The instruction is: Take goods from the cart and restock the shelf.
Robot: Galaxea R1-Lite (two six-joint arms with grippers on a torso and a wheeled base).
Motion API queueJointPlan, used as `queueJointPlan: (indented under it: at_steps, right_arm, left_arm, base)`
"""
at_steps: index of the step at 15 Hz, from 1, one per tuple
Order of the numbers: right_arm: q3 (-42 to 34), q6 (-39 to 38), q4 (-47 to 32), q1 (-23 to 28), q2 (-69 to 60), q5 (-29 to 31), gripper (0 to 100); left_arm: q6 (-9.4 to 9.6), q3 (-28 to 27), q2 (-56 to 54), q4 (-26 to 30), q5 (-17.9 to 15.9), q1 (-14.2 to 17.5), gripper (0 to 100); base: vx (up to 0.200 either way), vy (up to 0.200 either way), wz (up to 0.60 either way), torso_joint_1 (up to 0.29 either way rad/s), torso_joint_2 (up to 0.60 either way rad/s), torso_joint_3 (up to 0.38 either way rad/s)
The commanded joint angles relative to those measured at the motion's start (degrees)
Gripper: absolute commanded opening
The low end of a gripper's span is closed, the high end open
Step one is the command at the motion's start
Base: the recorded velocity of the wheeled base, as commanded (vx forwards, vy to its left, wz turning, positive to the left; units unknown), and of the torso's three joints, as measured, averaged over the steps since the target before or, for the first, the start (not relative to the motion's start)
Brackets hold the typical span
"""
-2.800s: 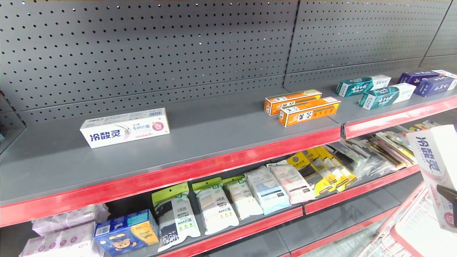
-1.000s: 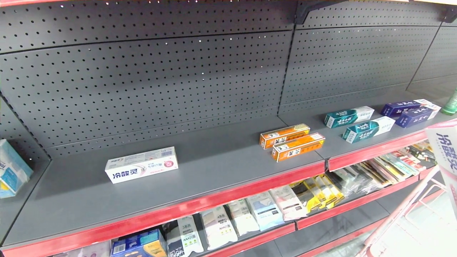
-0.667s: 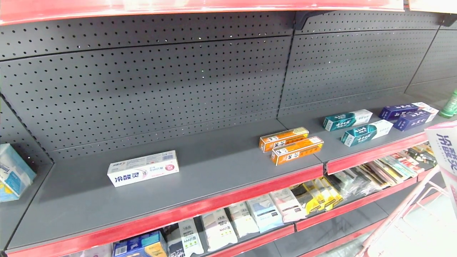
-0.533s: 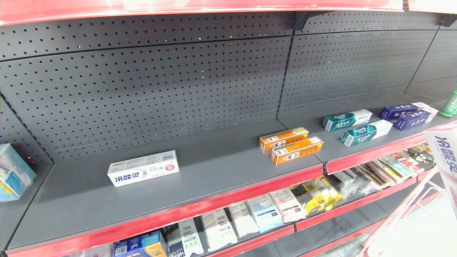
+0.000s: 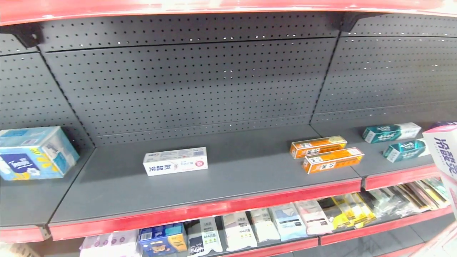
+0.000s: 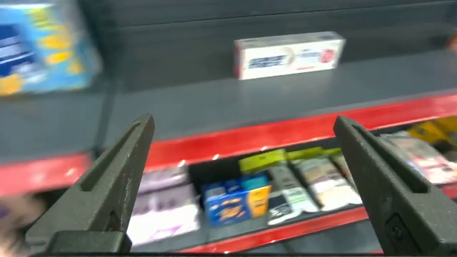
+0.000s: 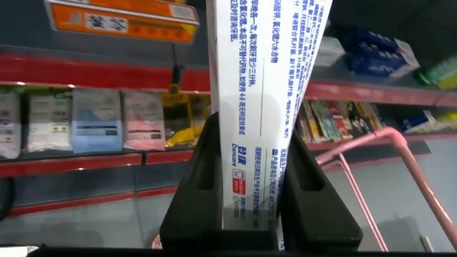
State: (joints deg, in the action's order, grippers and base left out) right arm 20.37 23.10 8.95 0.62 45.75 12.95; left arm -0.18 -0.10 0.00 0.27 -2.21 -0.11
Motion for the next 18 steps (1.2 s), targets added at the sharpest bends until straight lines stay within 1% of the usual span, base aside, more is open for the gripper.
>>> queueJointPlan:
  at_steps: [1, 3, 6, 8, 9, 10, 11, 12, 13, 14, 15, 16, 17, 18]
  right_arm:
    - [-0.16, -0.07, 0.02, -0.01, 0.13, 0.06, 0]
    - [-0.24, -0.34, -0.07, 0.35, -0.58, 0.15, 0]
    - [-1.65, -1.3, 0.1, 4.21, -1.81, -0.29, 0]
    - [-1.91, -3.5, 0.02, 5.35, -2.51, -0.03, 0]
    - [-2.0, -3.41, 0.02, 5.53, -3.21, -0.03, 0]
    - [-2.09, -3.85, -0.42, 6.06, -4.62, -0.2, 0]
    - [-2.35, -4.64, -0.42, 6.59, -4.71, -0.38, 0]
    - [-2.79, -5.96, -0.16, 6.32, -5.59, -1.08, 0]
    - [-2.7, -6.05, -0.6, 6.5, -7.08, -3.1, 0]
    - [-2.79, -6.14, -0.6, 6.94, -7.52, -4.25, 0]
    - [-2.53, -5.87, -0.51, 7.29, -7.61, -3.54, 0]
    - [-2.18, -5.52, -0.51, 7.99, -7.78, -1.7, 0]
    - [-0.95, -5.26, -0.16, 8.17, -7.34, -0.03, 0]
    - [1.07, -5.35, -0.07, 7.99, -7.34, -0.47, 0]
  left_arm:
    - [-0.08, 0.01, 0.09, 0.0, 0.01, 0.02, 100]
    - [0.01, 0.01, 0.09, 0.0, 0.01, 0.02, 100]
    - [0.18, 0.01, 0.09, 0.0, 0.01, 0.02, 100]
    - [0.27, -0.08, 0.35, 0.0, 0.01, 0.02, 100]
    - [0.36, -0.08, 0.53, 0.0, 0.01, 0.02, 100]
    - [1.85, -0.08, 1.32, 0.0, -0.08, -0.07, 100]
    - [2.64, -0.17, 2.29, 0.0, -0.61, -0.42, 100]
    - [2.91, -0.17, 3.16, -0.09, -1.57, -0.94, 100]
    - [2.73, -3.86, 4.66, 0.26, -3.42, -1.56, 100]
    - [0.01, -15.72, 16.79, 0.43, -5.62, -1.91, 100]
    - [-6.5, -26.18, 27.69, -0.18, -6.23, -1.82, 100]
    - [-9.05, -33.48, 35.77, 0.0, -5.0, -1.74, 100]
    - [-8.87, -35.59, 42.63, 0.0, -2.01, -1.38, 100]
    - [-9.22, -35.59, 49.04, -0.62, 1.59, -1.21, 100]
  base:
    - [0.0, 0.0, 0.6, -0.007, 0.0, 0.007]
    - [0.0, 0.0, 0.0, 0.0, 0.0, 0.0]
    - [0.0, 0.0, 0.0, 0.0, 0.0, 0.0]
    - [0.0, 0.0, 0.0, 0.0, 0.0, 0.0]
    - [0.0, 0.0, 0.0, 0.0, 0.0, 0.0]
    - [0.0, 0.0, 0.0, 0.0, 0.0, 0.0]
    - [0.0, 0.0, 0.0, 0.0, 0.0, 0.0]
    - [0.0, 0.0, 0.0, 0.0, 0.0, 0.0]
    - [0.0, 0.0, 0.0, 0.0, 0.0, 0.0]
    - [0.0, 0.0, 0.0, 0.0, 0.0, 0.0]
    - [0.0, 0.0, 0.0, 0.0, 0.0, 0.0]
    - [0.0, 0.0, 0.0, 0.0, 0.0, 0.0]
    - [0.0, 0.0, 0.0, 0.0, 0.0, 0.0]
    - [0.0, 0.0, 0.0, 0.0, 0.0, 0.0]
